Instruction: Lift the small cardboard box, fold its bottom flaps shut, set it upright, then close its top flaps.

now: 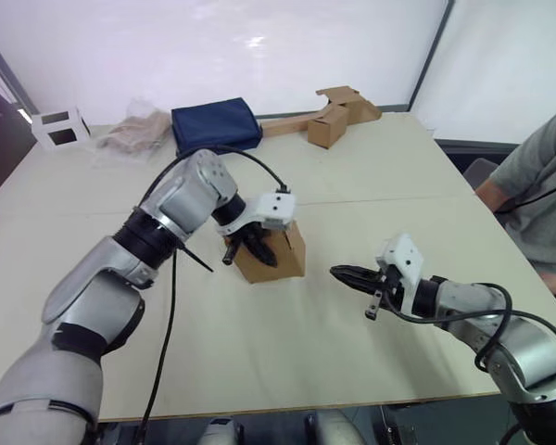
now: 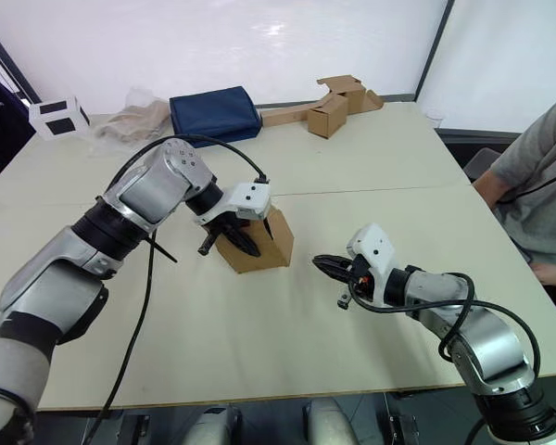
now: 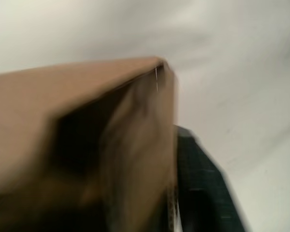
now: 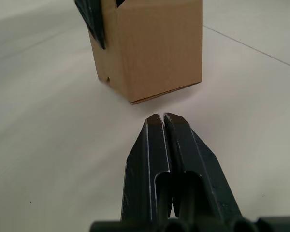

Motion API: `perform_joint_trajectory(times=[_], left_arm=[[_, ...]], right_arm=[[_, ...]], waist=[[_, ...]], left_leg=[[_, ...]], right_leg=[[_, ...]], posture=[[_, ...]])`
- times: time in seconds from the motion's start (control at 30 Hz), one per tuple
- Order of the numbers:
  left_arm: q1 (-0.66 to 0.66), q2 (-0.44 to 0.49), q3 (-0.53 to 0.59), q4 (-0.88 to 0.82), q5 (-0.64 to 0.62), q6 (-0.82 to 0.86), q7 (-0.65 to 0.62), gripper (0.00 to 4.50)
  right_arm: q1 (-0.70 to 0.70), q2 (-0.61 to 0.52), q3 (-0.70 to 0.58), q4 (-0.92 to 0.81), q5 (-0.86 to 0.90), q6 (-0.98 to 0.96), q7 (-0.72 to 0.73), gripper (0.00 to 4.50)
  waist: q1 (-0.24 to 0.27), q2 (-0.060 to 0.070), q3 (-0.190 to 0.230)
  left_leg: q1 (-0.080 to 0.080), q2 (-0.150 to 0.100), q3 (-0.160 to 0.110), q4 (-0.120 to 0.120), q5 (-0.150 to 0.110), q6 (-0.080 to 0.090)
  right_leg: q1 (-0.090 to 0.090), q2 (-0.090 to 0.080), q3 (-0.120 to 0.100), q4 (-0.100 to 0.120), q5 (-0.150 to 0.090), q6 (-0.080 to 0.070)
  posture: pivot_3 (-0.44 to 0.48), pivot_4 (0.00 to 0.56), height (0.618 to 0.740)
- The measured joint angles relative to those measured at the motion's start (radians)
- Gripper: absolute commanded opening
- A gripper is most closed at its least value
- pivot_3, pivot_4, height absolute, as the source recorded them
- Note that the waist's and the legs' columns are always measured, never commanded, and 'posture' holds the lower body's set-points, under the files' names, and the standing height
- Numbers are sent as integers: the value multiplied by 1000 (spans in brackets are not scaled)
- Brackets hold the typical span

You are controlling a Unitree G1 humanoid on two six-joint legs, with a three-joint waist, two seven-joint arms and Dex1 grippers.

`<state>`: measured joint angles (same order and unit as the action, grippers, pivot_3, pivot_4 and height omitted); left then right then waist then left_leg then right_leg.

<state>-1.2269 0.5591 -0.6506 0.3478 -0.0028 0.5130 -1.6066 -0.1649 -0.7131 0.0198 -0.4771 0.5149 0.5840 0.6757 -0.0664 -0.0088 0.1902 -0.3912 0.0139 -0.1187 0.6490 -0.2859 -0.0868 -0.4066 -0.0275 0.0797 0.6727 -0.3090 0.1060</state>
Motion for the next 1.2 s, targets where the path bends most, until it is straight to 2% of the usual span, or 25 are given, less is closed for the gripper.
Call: perform_joint_trajectory(times=[0.07, 0.2, 0.27, 0.37, 0.57, 0.63, 0.67, 0.7, 0.77, 0.83, 0.9, 1.03, 1.2], left_arm=[[-1, 0, 0, 0, -6, -2, -3, 2421], [-37, 1, 19, 16, -51, 17, -4, 2421], [-70, 26, 83, 19, -162, 60, -4, 2421], [-90, 57, 220, 41, -254, 152, 5, 2421], [-30, 139, 443, 43, -295, 265, 168, 2421], [11, 148, 478, 42, -293, 280, 223, 2421], [44, 155, 490, 23, -291, 281, 252, 1914], [102, 167, 507, -10, -289, 270, 279, 1679], [221, 182, 532, -48, -279, 231, 332, 870], [377, 125, 610, -66, -261, 178, 489, 114], [444, 88, 621, -60, -255, 167, 555, 45], [593, 11, 645, -156, -262, 137, 659, 45], [630, -30, 641, -199, -267, 127, 700, 45]], right_arm=[[7, 10, 6, -2, -1, 0, -3, 0], [13, 12, 6, 3, -13, -2, 2, 0], [3, 26, 7, 32, -23, -16, 11, 0], [-14, 95, -5, 99, -26, -41, -6, 0], [-12, 118, 20, 173, -91, -80, 0, 0], [-10, 117, 20, 183, -109, -91, 6, 0], [-15, 118, 24, 188, -113, -93, 11, 0], [-17, 119, 27, 192, -119, -99, 16, 0], [-21, 121, 28, 209, -126, -106, 18, 0], [-46, 137, 29, 255, -152, -113, 7, 0], [-61, 146, 34, 274, -164, -114, -1, 0], [-109, 188, 54, 357, -222, -149, -28, 0], [-143, 217, 80, 412, -269, -176, -33, 0]], waist=[[1, 0, 0], [6, -1, 0], [5, -1, 0], [-4, 0, 0], [-3, 1, 0], [1, 0, 0], [2, 0, 0], [0, 1, -1], [-2, 1, -1], [-2, 2, -1], [3, -1, 0], [22, -1, -1], [24, -1, -1]], left_leg=[[0, 0, 0, 0, 0, 0], [0, 0, 0, 1, 0, 0], [0, 0, 0, 1, 0, 0], [1, 1, 0, 0, 0, 0], [1, 0, 0, 1, 0, 0], [1, 0, 0, 1, 0, 0], [0, 0, -1, 2, 0, 0], [1, 0, 0, 2, 0, 0], [2, 1, 0, 1, 0, 0], [3, 1, 0, 1, 0, 0], [0, 1, -1, 3, 1, -1], [0, 0, 0, 4, 1, -1], [1, 0, 0, 4, 1, -1]], right_leg=[[0, 0, 0, 0, 0, 0], [0, 0, 0, 0, 0, 0], [0, 0, 0, 0, 0, 0], [0, 1, 0, 1, 0, 0], [0, 0, 0, 2, 0, 0], [0, 0, -1, 2, 0, 0], [0, 0, -1, 2, 0, 0], [1, -1, 0, 3, 0, 0], [1, 0, 0, 3, 0, 0], [1, -1, 0, 4, 0, 0], [-2, 0, -1, 6, 0, 0], [-1, -2, 0, 6, 0, 0], [-1, -2, 0, 8, 0, 0]], posture=[[0, 150, 740], [0, 150, 740], [0, 150, 740], [0, 150, 740], [0, 150, 740], [0, 150, 740], [0, 150, 740], [0, 150, 740], [0, 150, 740], [0, 150, 740], [0, 150, 740], [0, 150, 740], [0, 150, 740]])
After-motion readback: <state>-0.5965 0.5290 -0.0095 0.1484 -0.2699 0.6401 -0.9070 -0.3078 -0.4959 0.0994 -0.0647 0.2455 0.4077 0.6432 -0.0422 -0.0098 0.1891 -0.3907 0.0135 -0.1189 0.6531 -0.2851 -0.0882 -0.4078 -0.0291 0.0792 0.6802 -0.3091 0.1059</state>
